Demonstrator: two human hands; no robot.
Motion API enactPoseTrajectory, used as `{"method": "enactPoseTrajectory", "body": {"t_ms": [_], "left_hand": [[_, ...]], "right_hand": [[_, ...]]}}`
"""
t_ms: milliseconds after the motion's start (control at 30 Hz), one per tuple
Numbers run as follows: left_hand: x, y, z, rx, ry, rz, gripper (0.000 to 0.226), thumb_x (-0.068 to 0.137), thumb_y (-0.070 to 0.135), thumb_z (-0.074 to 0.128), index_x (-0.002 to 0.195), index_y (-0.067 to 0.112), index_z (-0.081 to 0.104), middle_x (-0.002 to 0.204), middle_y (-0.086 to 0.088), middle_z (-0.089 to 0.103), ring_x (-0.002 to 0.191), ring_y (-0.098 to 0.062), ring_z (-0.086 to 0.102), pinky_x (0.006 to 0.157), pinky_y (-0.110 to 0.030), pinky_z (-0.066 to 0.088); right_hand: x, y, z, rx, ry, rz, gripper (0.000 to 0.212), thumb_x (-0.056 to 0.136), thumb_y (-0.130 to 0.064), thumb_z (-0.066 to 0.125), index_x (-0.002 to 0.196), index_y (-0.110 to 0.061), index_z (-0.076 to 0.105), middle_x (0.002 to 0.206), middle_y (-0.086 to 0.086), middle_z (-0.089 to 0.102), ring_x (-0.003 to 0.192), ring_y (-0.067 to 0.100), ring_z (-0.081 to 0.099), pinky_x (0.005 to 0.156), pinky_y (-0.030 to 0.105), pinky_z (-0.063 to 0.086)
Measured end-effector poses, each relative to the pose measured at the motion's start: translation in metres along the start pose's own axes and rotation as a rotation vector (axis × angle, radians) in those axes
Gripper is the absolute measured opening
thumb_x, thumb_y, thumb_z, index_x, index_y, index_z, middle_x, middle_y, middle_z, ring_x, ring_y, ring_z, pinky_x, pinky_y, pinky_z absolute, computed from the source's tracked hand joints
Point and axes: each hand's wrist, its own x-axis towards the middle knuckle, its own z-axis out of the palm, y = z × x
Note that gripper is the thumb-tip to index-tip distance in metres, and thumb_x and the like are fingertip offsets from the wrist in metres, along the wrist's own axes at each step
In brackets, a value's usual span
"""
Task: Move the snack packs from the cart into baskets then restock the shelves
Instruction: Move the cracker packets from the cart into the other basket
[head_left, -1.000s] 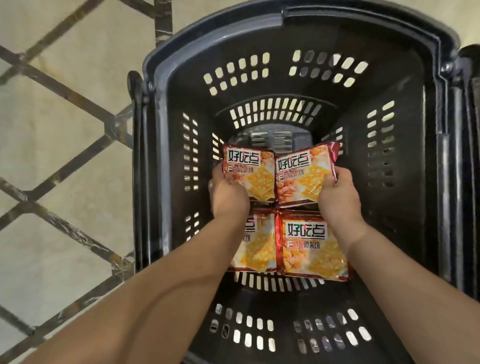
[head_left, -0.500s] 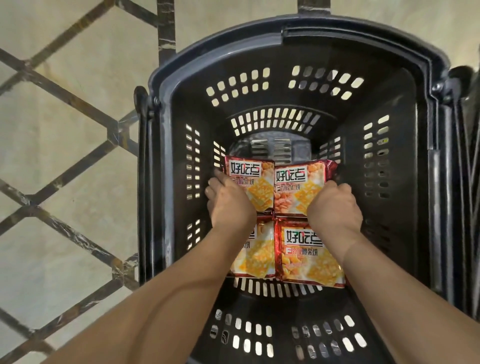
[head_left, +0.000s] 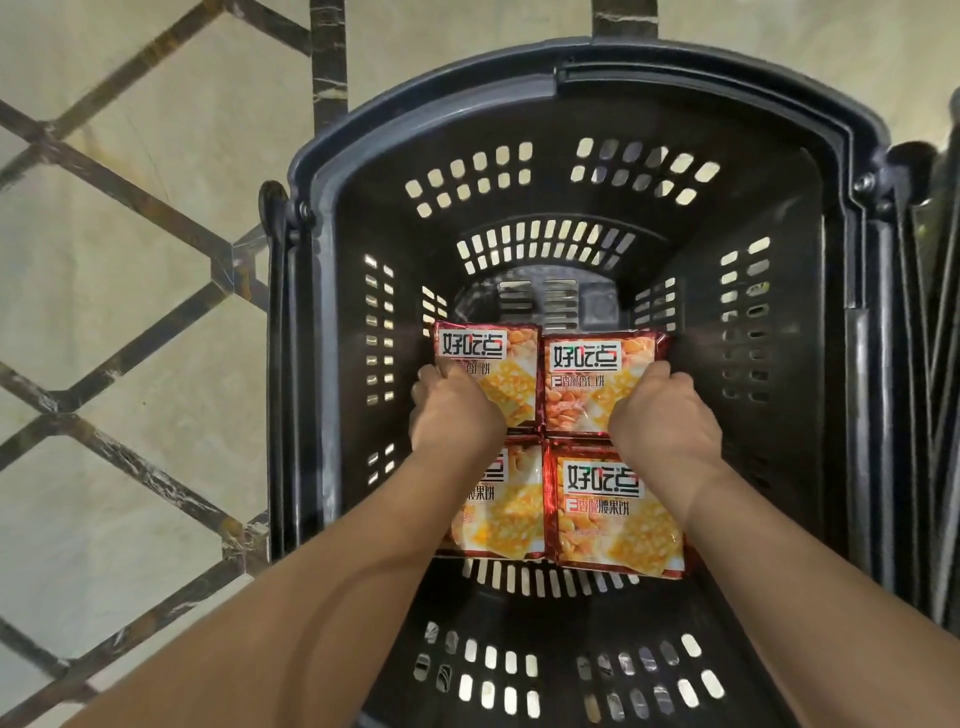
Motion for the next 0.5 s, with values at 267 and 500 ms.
{"method": "enactPoseTrajectory", "body": {"t_ms": [267,500], "left_hand": [[-0.001,-0.005,0.004,0.027,-0.058,0.040,0.049,0.102,0.019,0.048,0.148,0.011,0.036,0.156,-0.013,0.024,0.142,-0.032,0.033,0.114,-0.046,0.041],[-0.013,-0.006,-0.004,0.067,-0.075,0.076,0.052,0.101,0.024,0.050,0.149,0.015,0.036,0.155,-0.014,0.024,0.141,-0.034,0.032,0.114,-0.050,0.040]], "right_hand": [[0.013,0.009,0.010,0.067,-0.062,-0.047,0.056,0.101,-0.013,0.045,0.153,-0.005,0.027,0.141,0.018,0.046,0.123,0.037,0.054,0.092,0.042,0.048],[0.014,0.010,0.003,0.174,-0.181,-0.014,0.065,0.100,-0.020,0.046,0.157,-0.009,0.017,0.152,0.016,0.034,0.132,0.039,0.047,0.103,0.049,0.049]]}}
